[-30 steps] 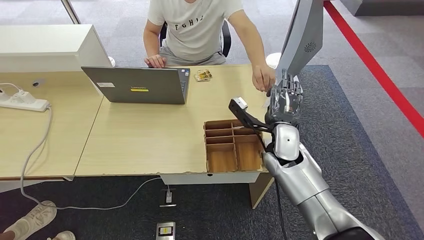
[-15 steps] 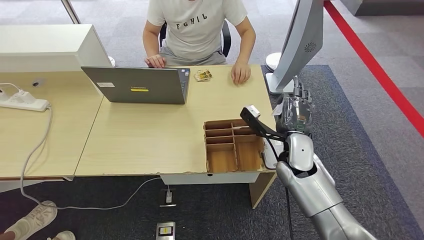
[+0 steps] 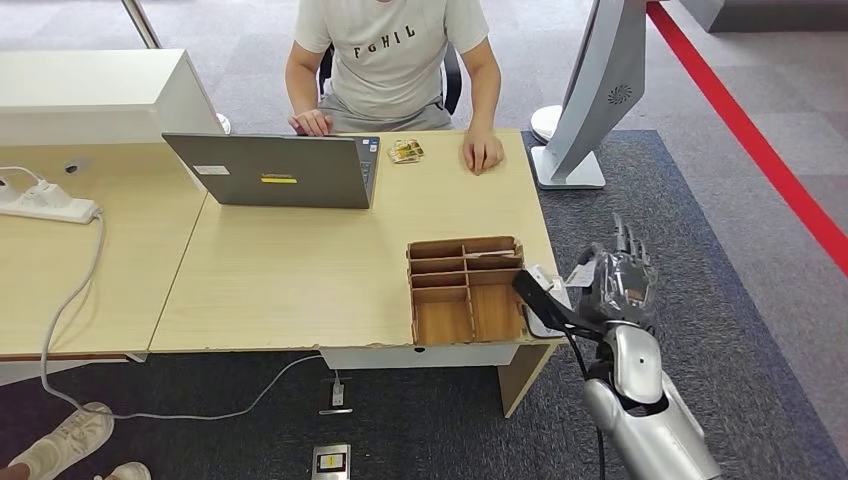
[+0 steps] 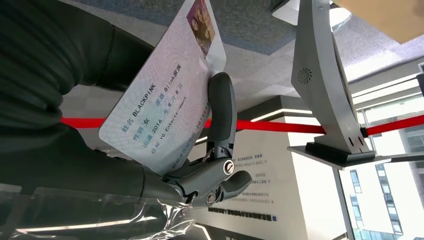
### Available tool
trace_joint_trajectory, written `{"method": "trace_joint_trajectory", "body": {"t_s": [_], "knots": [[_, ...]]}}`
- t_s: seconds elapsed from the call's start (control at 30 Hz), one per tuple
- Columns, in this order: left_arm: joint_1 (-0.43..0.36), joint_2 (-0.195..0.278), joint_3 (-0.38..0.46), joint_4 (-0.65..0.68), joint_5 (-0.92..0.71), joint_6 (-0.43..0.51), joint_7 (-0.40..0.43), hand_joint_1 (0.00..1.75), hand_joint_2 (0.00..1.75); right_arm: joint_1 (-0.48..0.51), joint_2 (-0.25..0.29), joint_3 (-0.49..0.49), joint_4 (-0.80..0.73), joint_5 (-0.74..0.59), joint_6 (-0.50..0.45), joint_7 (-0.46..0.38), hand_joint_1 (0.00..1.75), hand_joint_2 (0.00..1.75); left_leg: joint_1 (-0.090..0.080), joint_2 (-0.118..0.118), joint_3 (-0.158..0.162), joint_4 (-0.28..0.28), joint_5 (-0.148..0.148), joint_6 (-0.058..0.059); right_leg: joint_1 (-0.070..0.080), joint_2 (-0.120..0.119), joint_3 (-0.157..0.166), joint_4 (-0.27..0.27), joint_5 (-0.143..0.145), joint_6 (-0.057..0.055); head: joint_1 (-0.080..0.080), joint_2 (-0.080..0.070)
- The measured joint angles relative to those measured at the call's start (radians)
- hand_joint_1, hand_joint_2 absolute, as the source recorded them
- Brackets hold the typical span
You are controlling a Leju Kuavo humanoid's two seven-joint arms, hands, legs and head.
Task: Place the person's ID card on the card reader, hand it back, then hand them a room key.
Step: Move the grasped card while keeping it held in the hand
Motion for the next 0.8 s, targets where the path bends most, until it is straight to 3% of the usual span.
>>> {"method": "trace_joint_trajectory", "body": {"t_s": [0.4,0.8], "knots": [[-0.003,-0.001,0.0,0.0,-0.006,-0.024,-0.01,0.0,1.75,0.012,0.011,0.007,0.08,-0.045,-0.015,-0.009,1.75,1.75,0.0,0.0,0.0,0.0,0.0,0.0,0.0,0.0,0.0,0.0,0.0,0.0,0.0,0.0],[-0.004,0.007,0.0,0.0,-0.016,-0.038,-0.024,0.0,1.75,-0.018,0.045,0.021,0.291,-0.051,-0.044,-0.006,1.75,1.75,0.0,0.0,-0.001,0.0,0.0,0.0,0.0,0.0,0.0,0.0,0.0,0.0,0.0,0.0]]}}
